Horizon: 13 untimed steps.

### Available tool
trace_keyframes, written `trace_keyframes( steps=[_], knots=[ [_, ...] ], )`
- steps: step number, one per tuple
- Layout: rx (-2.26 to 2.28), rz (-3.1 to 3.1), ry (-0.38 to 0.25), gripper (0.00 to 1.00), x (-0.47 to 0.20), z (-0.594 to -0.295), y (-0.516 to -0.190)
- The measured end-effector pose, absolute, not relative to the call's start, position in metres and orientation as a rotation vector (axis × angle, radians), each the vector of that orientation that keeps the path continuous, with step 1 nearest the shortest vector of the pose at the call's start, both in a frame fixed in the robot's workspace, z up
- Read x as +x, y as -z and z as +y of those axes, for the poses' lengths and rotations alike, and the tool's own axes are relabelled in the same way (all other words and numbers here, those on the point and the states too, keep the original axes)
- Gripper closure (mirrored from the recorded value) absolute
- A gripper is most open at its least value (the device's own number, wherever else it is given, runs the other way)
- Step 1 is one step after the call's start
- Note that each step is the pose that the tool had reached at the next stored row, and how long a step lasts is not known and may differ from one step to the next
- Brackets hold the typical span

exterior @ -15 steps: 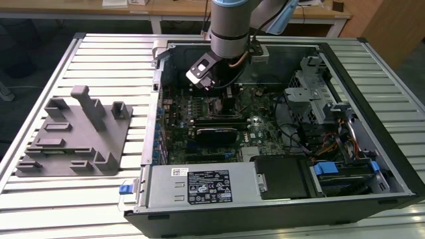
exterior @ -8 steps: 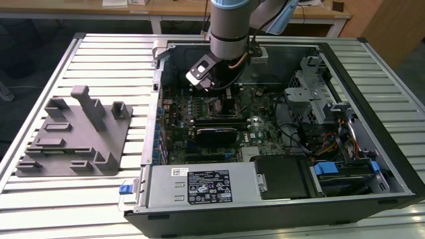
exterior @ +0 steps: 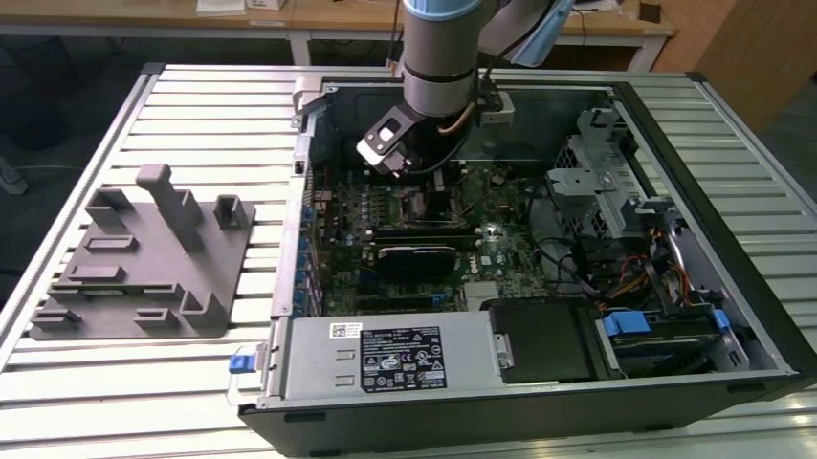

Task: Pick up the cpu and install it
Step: 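Place the cpu into insertion slot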

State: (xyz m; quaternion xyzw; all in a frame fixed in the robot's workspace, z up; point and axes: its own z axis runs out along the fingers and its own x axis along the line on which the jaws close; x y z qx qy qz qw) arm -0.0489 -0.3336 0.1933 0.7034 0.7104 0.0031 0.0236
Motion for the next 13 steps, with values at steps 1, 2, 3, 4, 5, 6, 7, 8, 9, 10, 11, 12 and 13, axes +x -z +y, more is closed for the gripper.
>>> trace_keyframes(
  steps=[1, 2, 3, 4, 5, 6, 7, 8, 9, 10, 11, 12, 13],
  knots=[
    [2.177, 2.199, -0.009, 0.46, -0.0491, -0.3335, -0.1932],
    [2.177, 2.199, -0.010, 0.46, -0.0491, -0.3334, -0.1929],
    [2.177, 2.199, -0.010, 0.46, -0.0492, -0.3334, -0.1926],
    [2.177, 2.199, -0.010, 0.46, -0.0492, -0.3333, -0.1924],
    [2.177, 2.199, -0.010, 0.46, -0.0493, -0.3333, -0.1921],
    [2.178, 2.200, -0.011, 0.46, -0.0493, -0.3332, -0.1919],
    [2.178, 2.200, -0.012, 0.46, -0.0494, -0.3332, -0.1917],
    [2.179, 2.200, -0.013, 0.46, -0.0494, -0.3332, -0.1916],
    [2.179, 2.200, -0.013, 0.46, -0.0494, -0.3331, -0.1915],
    [2.179, 2.200, -0.013, 0.46, -0.0494, -0.3331, -0.1915],
    [2.179, 2.201, -0.013, 0.46, -0.0493, -0.3331, -0.1914],
    [2.179, 2.201, -0.014, 0.46, -0.0493, -0.3331, -0.1914],
    [2.179, 2.201, -0.014, 0.46, -0.0493, -0.3331, -0.1913]
  ],
)
